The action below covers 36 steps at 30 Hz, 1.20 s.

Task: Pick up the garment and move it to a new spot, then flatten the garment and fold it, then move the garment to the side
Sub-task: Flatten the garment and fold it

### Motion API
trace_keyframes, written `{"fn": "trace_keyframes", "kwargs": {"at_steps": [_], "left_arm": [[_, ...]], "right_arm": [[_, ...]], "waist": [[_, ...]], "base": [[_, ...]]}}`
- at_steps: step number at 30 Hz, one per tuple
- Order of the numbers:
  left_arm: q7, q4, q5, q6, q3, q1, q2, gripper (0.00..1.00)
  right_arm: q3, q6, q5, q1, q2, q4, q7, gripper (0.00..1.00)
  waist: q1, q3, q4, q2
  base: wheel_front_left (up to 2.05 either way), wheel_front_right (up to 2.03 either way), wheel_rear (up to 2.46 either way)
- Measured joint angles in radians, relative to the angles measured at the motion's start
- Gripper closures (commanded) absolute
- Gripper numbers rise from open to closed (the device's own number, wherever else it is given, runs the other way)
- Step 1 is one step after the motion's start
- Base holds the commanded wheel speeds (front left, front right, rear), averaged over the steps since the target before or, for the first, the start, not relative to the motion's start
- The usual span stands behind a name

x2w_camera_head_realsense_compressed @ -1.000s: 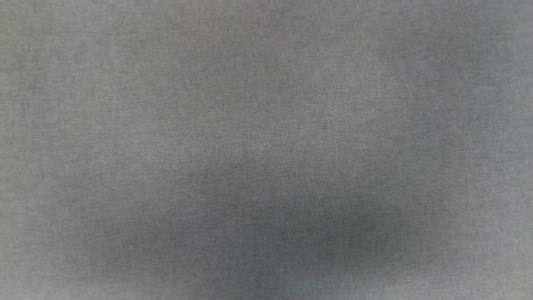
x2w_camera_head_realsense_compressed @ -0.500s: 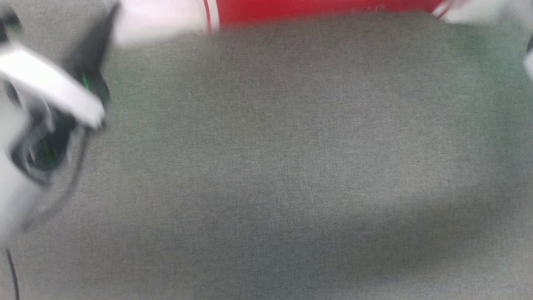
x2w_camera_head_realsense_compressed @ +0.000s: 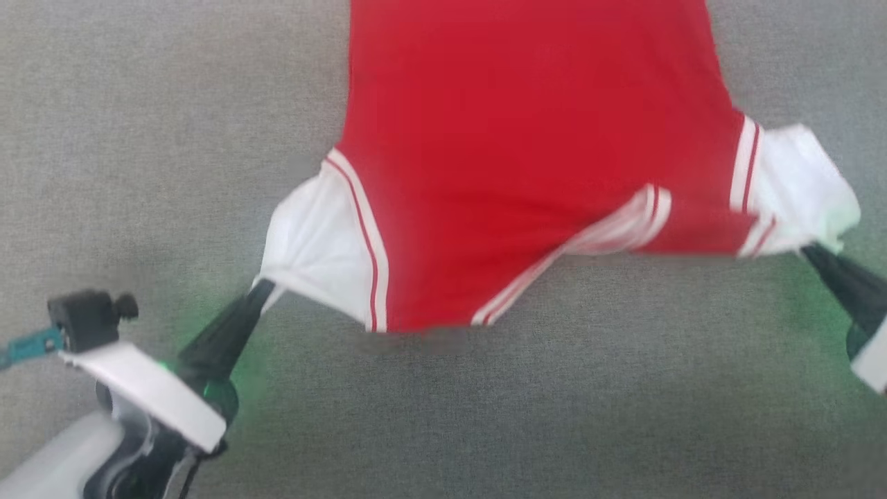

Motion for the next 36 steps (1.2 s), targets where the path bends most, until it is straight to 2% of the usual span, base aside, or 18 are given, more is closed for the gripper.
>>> {"fn": "trace_keyframes", "kwargs": {"at_steps": [9, 13, 16, 19, 24, 28, 31, 32, 33, 34, 35, 36], "left_arm": [[0.000, -0.148, 0.008, 0.000, 0.048, 0.215, 0.067, 1.00], [0.000, -0.215, 0.007, 0.000, 0.083, 0.311, 0.110, 1.00], [0.000, -0.241, 0.013, 0.000, 0.094, 0.351, 0.126, 1.00], [0.000, -0.220, 0.058, 0.000, 0.064, 0.329, 0.112, 1.00], [0.014, -0.140, 0.089, 0.000, -0.018, 0.223, 0.062, 1.00], [0.016, -0.062, 0.101, 0.000, -0.075, 0.153, 0.034, 1.00], [0.010, -0.030, 0.107, 0.000, -0.102, 0.118, 0.022, 1.00], [0.007, -0.025, 0.110, 0.000, -0.108, 0.109, 0.020, 1.00], [0.003, -0.021, 0.117, 0.000, -0.113, 0.102, 0.018, 1.00], [0.002, -0.018, 0.120, 0.000, -0.117, 0.095, 0.018, 1.00], [-0.001, -0.017, 0.123, 0.000, -0.119, 0.093, 0.018, 1.00], [-0.003, -0.017, 0.123, 0.000, -0.120, 0.092, 0.018, 1.00]], "right_arm": [[-0.138, 0.000, 0.032, 0.297, -0.032, -0.206, 0.162, 1.00], [-0.217, 0.000, 0.042, 0.420, -0.029, -0.278, 0.221, 1.00], [-0.281, 0.000, 0.032, 0.475, -0.004, -0.323, 0.244, 1.00], [-0.319, 0.000, -0.033, 0.475, 0.044, -0.329, 0.289, 1.00], [-0.291, 0.000, -0.102, 0.401, 0.103, -0.293, 0.385, 1.00], [-0.252, 0.001, -0.190, 0.340, 0.115, -0.248, 0.435, 1.00], [-0.231, 0.005, -0.239, 0.312, 0.123, -0.231, 0.434, 1.00], [-0.228, 0.005, -0.249, 0.309, 0.126, -0.230, 0.430, 0.97], [-0.225, 0.006, -0.260, 0.309, 0.125, -0.232, 0.423, 0.71], [-0.225, 0.006, -0.267, 0.309, 0.126, -0.237, 0.418, 0.32], [-0.227, 0.006, -0.271, 0.310, 0.126, -0.245, 0.416, 0.00], [-0.229, 0.006, -0.276, 0.314, 0.121, -0.264, 0.416, 0.00]], "waist": [[0.0001, -0.005, 0.004, 0.0000], [0.0000, 0.000, 0.009, 0.0000], [0.0000, 0.004, 0.013, 0.0000], [0.0000, 0.005, 0.019, 0.0000], [0.0001, 0.010, 0.020, 0.0000], [0.0001, 0.022, 0.016, 0.0000], [0.0001, 0.034, 0.013, 0.0000], [0.0000, 0.039, 0.012, 0.0000], [0.0001, 0.043, 0.011, 0.0000], [0.0000, 0.046, 0.009, 0.0000], [0.0000, 0.049, 0.007, 0.0000], [0.0000, 0.051, 0.006, 0.0001]], "base": [[0.00, 0.00, 0.00], [0.00, 0.00, 0.00], [0.00, 0.00, 0.00], [0.00, 0.00, 0.00], [0.00, 0.00, 0.00], [0.00, 0.00, 0.00], [0.00, 0.00, 0.00], [0.00, 0.00, 0.00], [0.00, 0.00, 0.00], [0.00, 0.00, 0.00], [0.00, 0.00, 0.00], [0.00, 0.00, 0.00]]}}
